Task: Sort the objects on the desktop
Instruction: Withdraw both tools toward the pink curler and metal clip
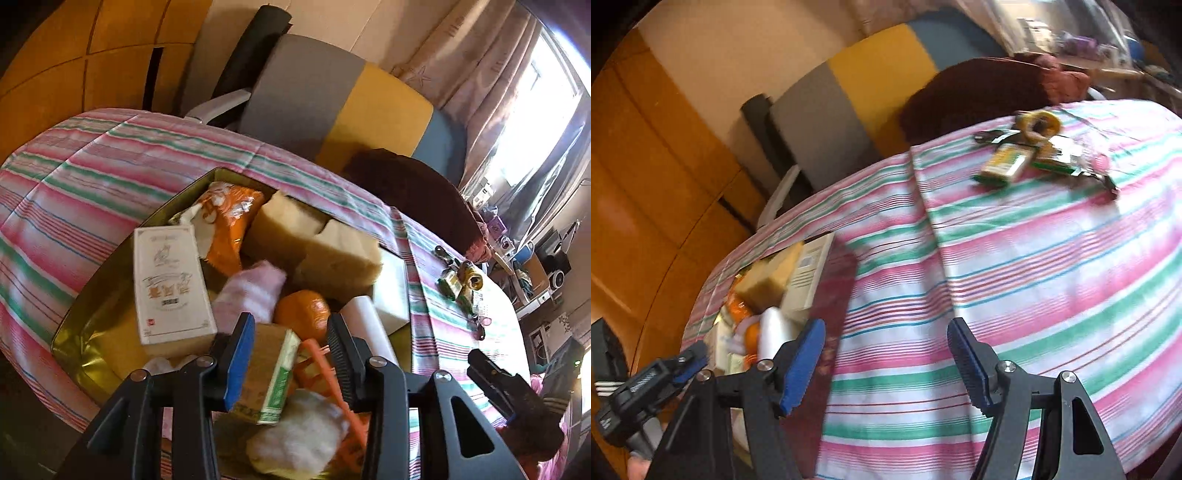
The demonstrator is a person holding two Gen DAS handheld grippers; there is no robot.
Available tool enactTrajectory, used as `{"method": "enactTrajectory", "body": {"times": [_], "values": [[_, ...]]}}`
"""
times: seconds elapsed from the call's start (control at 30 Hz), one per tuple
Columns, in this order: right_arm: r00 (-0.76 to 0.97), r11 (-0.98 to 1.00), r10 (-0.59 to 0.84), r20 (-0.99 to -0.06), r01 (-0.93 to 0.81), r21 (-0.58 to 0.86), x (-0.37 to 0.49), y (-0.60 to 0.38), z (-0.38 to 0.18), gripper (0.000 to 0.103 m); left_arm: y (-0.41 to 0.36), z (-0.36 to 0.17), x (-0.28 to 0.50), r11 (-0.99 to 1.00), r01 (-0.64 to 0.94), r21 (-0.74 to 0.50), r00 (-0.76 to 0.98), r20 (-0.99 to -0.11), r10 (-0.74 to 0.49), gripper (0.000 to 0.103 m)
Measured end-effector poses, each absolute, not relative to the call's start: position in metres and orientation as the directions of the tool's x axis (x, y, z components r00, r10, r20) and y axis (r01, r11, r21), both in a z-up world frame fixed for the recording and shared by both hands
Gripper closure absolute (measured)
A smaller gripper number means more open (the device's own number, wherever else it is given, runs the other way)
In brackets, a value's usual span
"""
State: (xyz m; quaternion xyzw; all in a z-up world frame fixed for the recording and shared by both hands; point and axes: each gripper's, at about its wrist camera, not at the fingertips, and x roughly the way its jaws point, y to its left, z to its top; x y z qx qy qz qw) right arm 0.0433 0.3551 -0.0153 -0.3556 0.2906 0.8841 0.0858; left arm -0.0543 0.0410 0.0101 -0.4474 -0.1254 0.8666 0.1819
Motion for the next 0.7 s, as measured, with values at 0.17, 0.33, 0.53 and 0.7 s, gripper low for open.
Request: {"method": "enactTrajectory", "body": {"times": [0.17,0.33,0.53,0.7], "values": [[-0.719,-0.784,-0.007,-0.695,-0.428,0.451,0.054,0.387,-0.026,0.033,0.072,0.023,-0.051,-0.893,-0.275,-0.357,-0.52,-0.726,0.45,0.062],[-0.698,-0.757,0.054,-0.714,-0.495,0.427,0.065,0.42,-0.039,0.032,0.111,0.03,-0.041,-0.865,-0.379,-0.329,-0.486,-0.725,0.488,0.062],[-0.671,-0.702,0.114,-0.733,-0.577,0.418,0.079,0.459,-0.052,0.032,0.166,0.032,-0.031,-0.82,-0.493,-0.291,-0.422,-0.744,0.518,0.062],[-0.661,-0.678,0.182,-0.728,-0.621,0.394,0.085,0.492,-0.051,0.032,0.208,0.023,-0.029,-0.79,-0.549,-0.273,-0.362,-0.774,0.519,0.062]]}}
